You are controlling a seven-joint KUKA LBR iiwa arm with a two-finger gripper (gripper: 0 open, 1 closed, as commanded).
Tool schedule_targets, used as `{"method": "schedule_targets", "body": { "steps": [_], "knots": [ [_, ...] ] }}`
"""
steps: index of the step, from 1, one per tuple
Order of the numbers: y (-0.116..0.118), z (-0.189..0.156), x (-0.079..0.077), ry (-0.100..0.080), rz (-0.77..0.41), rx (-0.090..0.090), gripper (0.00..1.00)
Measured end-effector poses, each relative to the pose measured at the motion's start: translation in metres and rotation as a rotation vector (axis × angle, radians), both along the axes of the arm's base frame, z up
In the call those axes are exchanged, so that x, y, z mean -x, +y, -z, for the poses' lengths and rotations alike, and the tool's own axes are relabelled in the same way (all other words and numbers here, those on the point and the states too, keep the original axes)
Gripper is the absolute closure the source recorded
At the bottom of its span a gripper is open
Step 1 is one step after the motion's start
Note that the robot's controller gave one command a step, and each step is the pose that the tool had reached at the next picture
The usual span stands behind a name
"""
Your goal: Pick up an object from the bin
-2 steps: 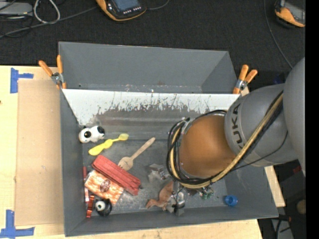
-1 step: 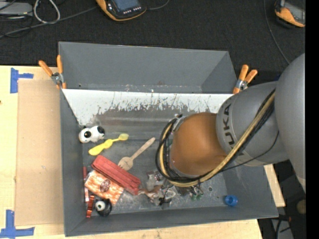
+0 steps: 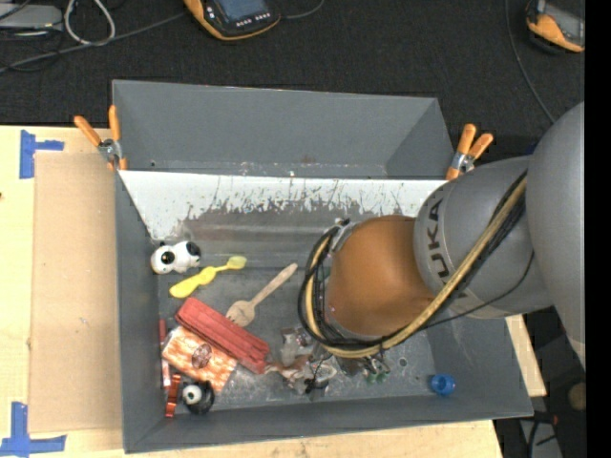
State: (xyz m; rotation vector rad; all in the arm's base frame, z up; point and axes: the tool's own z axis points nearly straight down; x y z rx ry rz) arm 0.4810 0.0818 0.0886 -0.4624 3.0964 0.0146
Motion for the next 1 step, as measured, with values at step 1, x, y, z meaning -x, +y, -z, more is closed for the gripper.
{"method": "schedule_targets", "body": {
  "steps": [1],
  "knots": [
    [-0.0054,-0.0741,0.0001,0.006,-0.005,0.0,1.0]
  ]
}}
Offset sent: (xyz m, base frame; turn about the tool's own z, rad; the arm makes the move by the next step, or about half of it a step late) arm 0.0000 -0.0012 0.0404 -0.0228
